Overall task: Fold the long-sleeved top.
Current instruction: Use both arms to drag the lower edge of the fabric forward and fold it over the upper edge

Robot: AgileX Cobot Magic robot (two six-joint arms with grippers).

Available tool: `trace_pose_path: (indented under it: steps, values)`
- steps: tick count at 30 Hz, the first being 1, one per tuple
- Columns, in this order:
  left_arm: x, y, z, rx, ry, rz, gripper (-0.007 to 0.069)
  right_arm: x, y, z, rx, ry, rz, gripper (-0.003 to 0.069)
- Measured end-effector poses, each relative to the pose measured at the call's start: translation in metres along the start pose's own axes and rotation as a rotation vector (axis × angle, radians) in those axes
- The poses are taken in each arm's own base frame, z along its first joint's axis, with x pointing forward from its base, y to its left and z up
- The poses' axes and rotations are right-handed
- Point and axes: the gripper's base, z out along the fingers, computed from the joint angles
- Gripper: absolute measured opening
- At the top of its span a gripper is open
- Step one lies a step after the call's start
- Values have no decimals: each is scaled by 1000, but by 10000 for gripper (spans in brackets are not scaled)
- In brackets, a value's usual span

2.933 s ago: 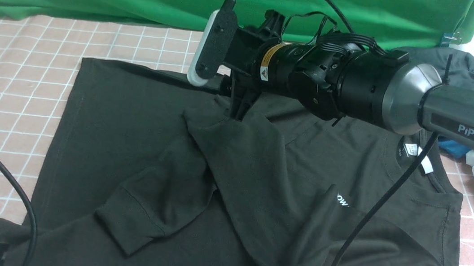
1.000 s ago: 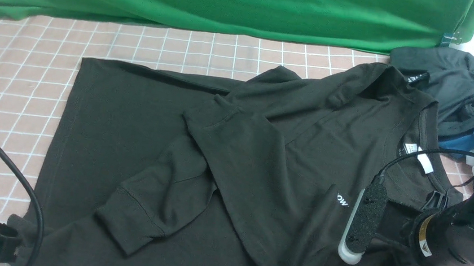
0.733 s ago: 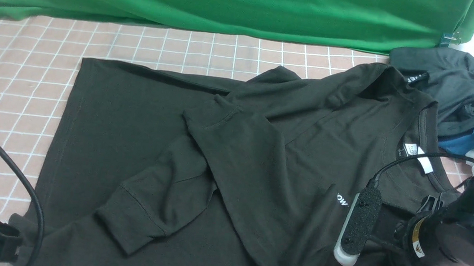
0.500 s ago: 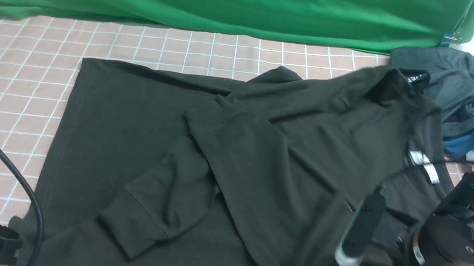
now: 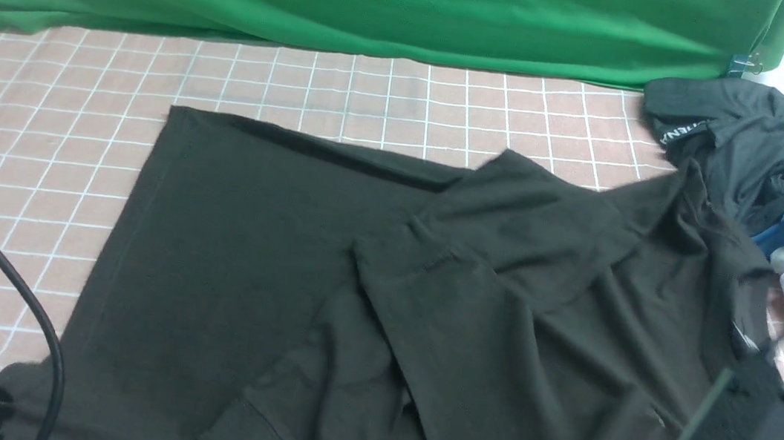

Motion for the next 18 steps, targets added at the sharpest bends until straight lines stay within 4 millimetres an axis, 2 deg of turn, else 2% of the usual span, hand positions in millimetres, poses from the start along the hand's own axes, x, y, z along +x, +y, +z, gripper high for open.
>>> trace_pose_path:
  steps: [2,7,14,15,18]
  values:
    - [0,0,-1,2,12,3,39,13,7,8,-41,30,-1,64]
    - [-3,0,-3,-8,-13,5,39,25,13,21,-69,84,-11,64]
    - [-31,6,-22,-82,-211,17,39,21,5,16,5,53,-69,64]
    - [-39,8,-25,-92,-235,18,39,18,2,12,32,34,-77,64]
    - [-54,14,-18,-82,-213,5,39,11,-5,4,54,-9,-72,64]
